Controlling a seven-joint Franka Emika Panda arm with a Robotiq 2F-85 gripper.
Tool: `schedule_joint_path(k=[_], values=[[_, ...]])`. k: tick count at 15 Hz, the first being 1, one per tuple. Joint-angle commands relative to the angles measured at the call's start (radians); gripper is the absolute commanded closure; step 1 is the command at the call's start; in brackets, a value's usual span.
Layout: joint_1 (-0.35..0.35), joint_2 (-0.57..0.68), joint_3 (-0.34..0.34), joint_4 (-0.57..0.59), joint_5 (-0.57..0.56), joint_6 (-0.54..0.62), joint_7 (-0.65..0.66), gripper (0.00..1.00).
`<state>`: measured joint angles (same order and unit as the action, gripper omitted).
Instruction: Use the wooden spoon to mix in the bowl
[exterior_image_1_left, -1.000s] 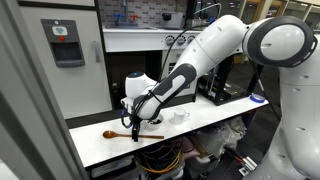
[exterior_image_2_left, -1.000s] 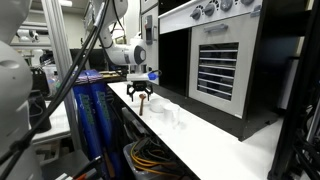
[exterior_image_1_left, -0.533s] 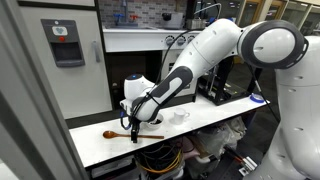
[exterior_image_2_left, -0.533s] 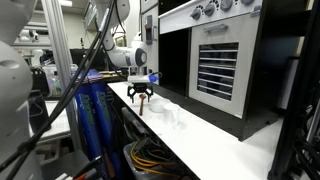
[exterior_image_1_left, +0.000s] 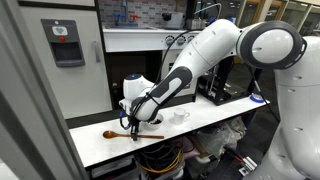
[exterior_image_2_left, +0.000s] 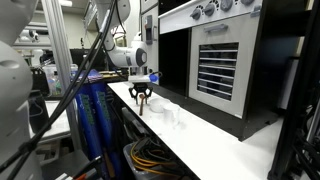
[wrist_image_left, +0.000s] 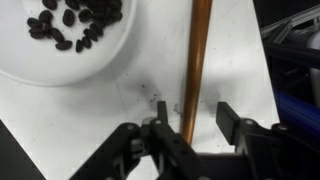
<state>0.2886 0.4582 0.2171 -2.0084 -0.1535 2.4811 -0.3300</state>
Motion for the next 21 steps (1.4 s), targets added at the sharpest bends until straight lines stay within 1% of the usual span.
schedule_joint_path(k=[1, 4, 5, 6, 7, 10, 13, 18, 21], values=[[-0.006, 0.014, 0.005, 0.025, -0.027, -0.017, 0.017, 0.76], [-0.006, 0.014, 0.005, 0.024, -0.026, -0.015, 0.017, 0.96], [-0.007, 0.014, 0.007, 0.022, -0.024, -0.014, 0.015, 1.0], [-0.009, 0.015, 0.008, 0.021, -0.022, -0.013, 0.013, 1.0], [-0.009, 0.015, 0.009, 0.022, -0.022, -0.012, 0.012, 0.97], [-0.01, 0.013, 0.011, 0.022, -0.02, -0.011, 0.008, 0.97], [-0.011, -0.019, 0.017, 0.017, -0.021, -0.031, 0.0, 0.97], [-0.02, -0.107, 0.038, 0.015, -0.019, -0.102, -0.053, 0.97], [-0.019, -0.163, 0.049, 0.023, -0.016, -0.189, -0.098, 0.97]])
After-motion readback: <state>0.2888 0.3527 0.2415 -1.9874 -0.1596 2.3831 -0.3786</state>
